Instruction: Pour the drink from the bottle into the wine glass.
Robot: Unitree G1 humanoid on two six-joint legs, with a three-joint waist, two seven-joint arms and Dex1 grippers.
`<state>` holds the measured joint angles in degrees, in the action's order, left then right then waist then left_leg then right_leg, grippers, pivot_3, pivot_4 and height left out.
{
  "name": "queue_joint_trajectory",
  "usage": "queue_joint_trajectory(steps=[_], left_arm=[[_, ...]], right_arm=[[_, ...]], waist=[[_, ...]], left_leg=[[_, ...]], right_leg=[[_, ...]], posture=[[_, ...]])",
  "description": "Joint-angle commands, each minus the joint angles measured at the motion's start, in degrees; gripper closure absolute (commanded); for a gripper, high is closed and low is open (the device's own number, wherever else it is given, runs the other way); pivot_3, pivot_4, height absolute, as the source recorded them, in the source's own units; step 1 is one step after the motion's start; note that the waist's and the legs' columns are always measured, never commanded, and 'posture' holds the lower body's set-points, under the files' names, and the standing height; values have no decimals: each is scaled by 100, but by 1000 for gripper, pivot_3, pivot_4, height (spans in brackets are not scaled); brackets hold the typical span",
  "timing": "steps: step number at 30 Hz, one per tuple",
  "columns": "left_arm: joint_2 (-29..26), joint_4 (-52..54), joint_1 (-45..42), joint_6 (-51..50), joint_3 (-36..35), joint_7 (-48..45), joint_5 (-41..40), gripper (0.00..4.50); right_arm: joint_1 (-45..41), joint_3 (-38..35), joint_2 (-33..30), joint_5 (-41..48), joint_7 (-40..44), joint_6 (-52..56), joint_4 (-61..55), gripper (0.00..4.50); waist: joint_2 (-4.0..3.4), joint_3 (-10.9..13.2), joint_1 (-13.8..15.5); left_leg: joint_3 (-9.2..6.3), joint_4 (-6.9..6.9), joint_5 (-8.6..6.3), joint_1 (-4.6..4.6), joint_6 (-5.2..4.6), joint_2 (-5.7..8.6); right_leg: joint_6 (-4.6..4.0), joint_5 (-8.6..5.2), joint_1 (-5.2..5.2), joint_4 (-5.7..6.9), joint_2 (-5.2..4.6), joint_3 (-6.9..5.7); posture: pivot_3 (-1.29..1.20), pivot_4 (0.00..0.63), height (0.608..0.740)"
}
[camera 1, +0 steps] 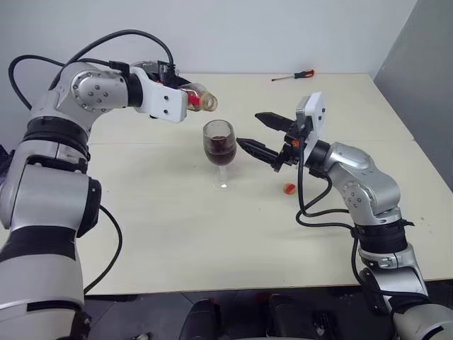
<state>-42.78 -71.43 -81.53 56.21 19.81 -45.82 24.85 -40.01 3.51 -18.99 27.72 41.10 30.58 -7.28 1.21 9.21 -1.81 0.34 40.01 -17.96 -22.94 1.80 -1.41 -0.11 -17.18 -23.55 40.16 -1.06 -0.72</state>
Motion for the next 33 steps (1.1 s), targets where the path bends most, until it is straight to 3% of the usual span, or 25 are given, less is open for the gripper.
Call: queue_joint_trajectory(steps=[1, 8, 15, 24, 33], left_arm=[[78, 309, 58, -267, -382, -302, -560, 3259], [499, 1109, 714, -1379, -1060, -957, -1706, 3259], [664, 2773, 1763, -2960, -1644, -813, -2530, 3259], [895, 4945, 3081, -5448, -2462, 378, -3193, 3259], [916, 5479, 4154, -6499, -3406, 1823, -3348, 3259]], right_arm=[[-160, -88, -10, 1, 36, -136, -96, 0], [-99, -81, -20, 85, 50, -35, -230, 0], [245, -30, -203, 376, 231, 306, -833, 0], [1081, 183, -559, 568, 454, 469, -1810, 0], [1841, 272, -559, 494, 100, 442, -2210, 0]], waist=[[0, 0, 3], [0, 0, -2], [0, 0, -5], [2, -2, 7], [3, -4, 13]], left_leg=[[-1, 1, 0, -1, 0, 0], [-1, 3, 0, 0, 0, -1], [-3, 5, 0, 0, 1, -3], [-12, 10, 0, 2, 0, -3], [-13, 9, 0, 7, 0, -2]], right_leg=[[0, 0, 0, 0, 0, -1], [0, 0, 0, 4, -1, 1], [0, 0, -1, 9, -1, 5], [0, 0, 2, 21, -1, 4], [0, 0, 4, 25, -1, 6]], posture=[[0, 150, 740], [0, 150, 740], [0, 150, 740], [0, 150, 740], [0, 150, 740]])
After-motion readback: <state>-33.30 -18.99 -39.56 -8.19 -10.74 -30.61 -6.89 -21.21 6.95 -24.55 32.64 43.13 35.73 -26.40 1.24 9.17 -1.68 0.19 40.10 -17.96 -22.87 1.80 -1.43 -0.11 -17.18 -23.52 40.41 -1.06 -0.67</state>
